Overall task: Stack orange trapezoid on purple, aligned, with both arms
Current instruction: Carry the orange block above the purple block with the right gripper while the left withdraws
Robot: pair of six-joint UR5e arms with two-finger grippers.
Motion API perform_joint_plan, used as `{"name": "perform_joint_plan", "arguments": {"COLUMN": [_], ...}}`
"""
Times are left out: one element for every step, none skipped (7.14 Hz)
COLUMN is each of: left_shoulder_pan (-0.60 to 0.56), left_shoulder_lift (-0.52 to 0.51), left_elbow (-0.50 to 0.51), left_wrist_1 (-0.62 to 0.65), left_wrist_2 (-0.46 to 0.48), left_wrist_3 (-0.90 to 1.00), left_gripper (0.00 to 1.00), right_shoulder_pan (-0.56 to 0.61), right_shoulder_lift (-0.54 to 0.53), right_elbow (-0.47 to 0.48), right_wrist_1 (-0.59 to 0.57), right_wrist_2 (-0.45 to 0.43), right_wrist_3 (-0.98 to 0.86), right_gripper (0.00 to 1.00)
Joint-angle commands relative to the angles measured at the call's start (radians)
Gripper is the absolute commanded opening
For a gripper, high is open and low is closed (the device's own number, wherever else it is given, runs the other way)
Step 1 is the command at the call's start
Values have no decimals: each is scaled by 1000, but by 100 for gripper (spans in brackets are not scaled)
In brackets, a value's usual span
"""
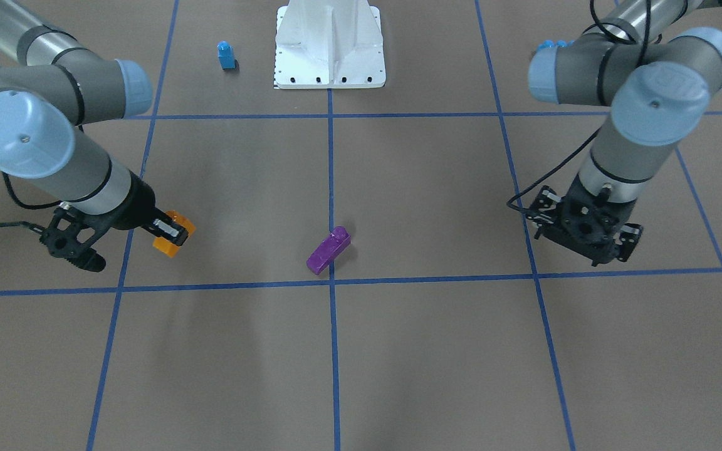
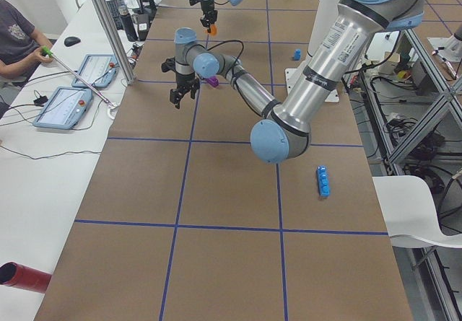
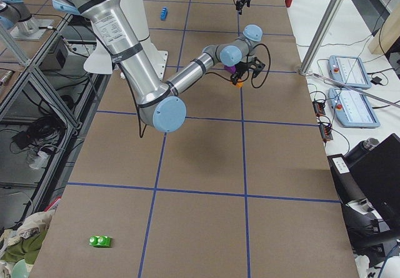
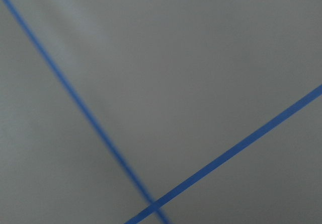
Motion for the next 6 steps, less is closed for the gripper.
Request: {"name": "perform_joint_plan", "arguments": {"left_shoulder_pan": [-112, -135, -143, -143, -146, -153], "left_shoulder_lift": [101, 133, 153, 166, 172, 172], "left_elbow": [-2, 0, 0, 0, 0, 0], "left_wrist_1": [-4, -7, -9, -10, -12, -12], "left_wrist_2": [-18, -20, -20, -20, -18, -20], "left_wrist_3": [199, 238, 250, 250, 250, 250], "left_gripper": [100, 100, 100, 100, 100, 100], "right_shoulder_pan": [-120, -159, -202, -213, -222, -233], "right_shoulder_lift": [153, 240, 305, 339, 371, 376], "right_elbow": [-55, -139, -198, -250, -302, -310], "right_wrist_1": [-17, -16, -17, -13, -8, -5], "right_wrist_2": [-107, -129, -190, -203, -206, -206], "right_wrist_3": [358, 500, 541, 562, 599, 596], "right_gripper": [0, 0, 0, 0, 0, 0]}}
